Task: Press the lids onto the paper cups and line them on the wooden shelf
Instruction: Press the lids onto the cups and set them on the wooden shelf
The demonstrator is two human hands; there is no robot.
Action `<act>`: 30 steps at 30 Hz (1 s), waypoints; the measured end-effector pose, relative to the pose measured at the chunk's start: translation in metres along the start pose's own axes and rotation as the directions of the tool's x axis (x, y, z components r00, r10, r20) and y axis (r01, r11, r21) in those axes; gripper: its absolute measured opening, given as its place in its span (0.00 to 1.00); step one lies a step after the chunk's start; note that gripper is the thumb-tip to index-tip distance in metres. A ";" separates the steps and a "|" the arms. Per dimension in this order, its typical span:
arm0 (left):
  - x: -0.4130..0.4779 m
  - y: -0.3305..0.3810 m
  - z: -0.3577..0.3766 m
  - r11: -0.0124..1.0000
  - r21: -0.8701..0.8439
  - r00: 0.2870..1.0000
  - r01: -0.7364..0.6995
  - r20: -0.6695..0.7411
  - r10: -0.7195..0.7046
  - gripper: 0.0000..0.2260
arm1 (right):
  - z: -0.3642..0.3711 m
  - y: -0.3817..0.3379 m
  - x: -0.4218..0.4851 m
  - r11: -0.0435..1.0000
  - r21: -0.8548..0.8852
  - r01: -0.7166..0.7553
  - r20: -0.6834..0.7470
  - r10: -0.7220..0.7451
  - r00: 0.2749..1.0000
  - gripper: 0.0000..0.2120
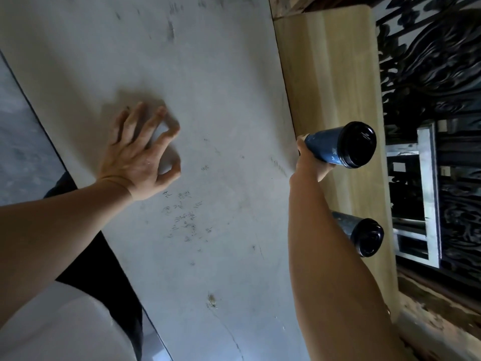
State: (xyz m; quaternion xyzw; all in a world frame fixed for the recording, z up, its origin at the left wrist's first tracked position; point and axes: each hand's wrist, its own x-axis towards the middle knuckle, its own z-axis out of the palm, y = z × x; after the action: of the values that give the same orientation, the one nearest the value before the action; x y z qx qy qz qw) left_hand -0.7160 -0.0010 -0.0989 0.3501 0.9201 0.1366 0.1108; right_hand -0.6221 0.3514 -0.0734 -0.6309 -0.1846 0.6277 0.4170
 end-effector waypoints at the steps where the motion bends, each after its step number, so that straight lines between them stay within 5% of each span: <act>1: 0.000 0.001 0.000 1.000 -0.003 1.000 0.002 0.008 -0.002 0.33 | -0.001 0.001 0.001 0.994 0.111 0.000 0.099 -0.011 0.995 0.07; 3: 0.000 0.000 -0.001 1.000 -0.008 1.000 -0.002 0.020 0.002 0.34 | -0.006 0.005 -0.003 0.943 -0.309 0.124 0.063 -0.109 0.992 0.11; 4: 0.000 -0.001 -0.001 1.000 -0.005 1.000 -0.003 0.025 0.003 0.34 | -0.012 0.007 0.000 0.803 -0.562 0.200 0.061 -0.200 0.978 0.17; 6: -0.003 -0.002 -0.001 1.000 0.012 0.999 -0.007 0.043 0.006 0.34 | -0.029 0.014 -0.003 0.597 -0.754 0.274 0.142 -0.258 0.956 0.30; 11: -0.001 -0.002 0.000 1.000 -0.017 0.997 0.001 0.077 0.001 0.34 | -0.056 0.025 -0.061 0.222 -0.952 0.210 0.118 -0.365 0.924 0.41; 17: -0.002 0.000 -0.005 0.998 -0.068 0.985 -0.001 0.175 0.013 0.33 | -0.088 0.090 -0.158 -0.150 -0.907 0.393 0.414 -0.161 0.896 0.21; 22: 0.009 -0.027 -0.026 0.961 -0.080 0.906 -0.266 0.321 0.278 0.29 | -0.069 0.133 -0.238 -0.106 -0.945 0.310 0.320 -0.092 0.943 0.24; 28: 0.081 -0.120 -0.079 0.558 -0.078 0.453 -0.826 0.497 0.740 0.25 | -0.022 0.161 -0.282 -0.069 -0.979 0.190 0.193 -0.031 0.981 0.26; 30: 0.109 -0.135 -0.098 0.507 -0.092 0.407 -0.857 0.485 0.774 0.18 | -0.006 0.170 -0.289 -0.076 -0.979 0.191 0.192 -0.009 0.981 0.27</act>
State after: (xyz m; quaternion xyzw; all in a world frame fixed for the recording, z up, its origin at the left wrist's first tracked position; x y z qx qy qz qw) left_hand -0.9079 -0.0412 -0.0629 0.7841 0.5815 0.0050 0.2167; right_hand -0.7072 0.0317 -0.0183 -0.6787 -0.6556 0.2986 -0.1430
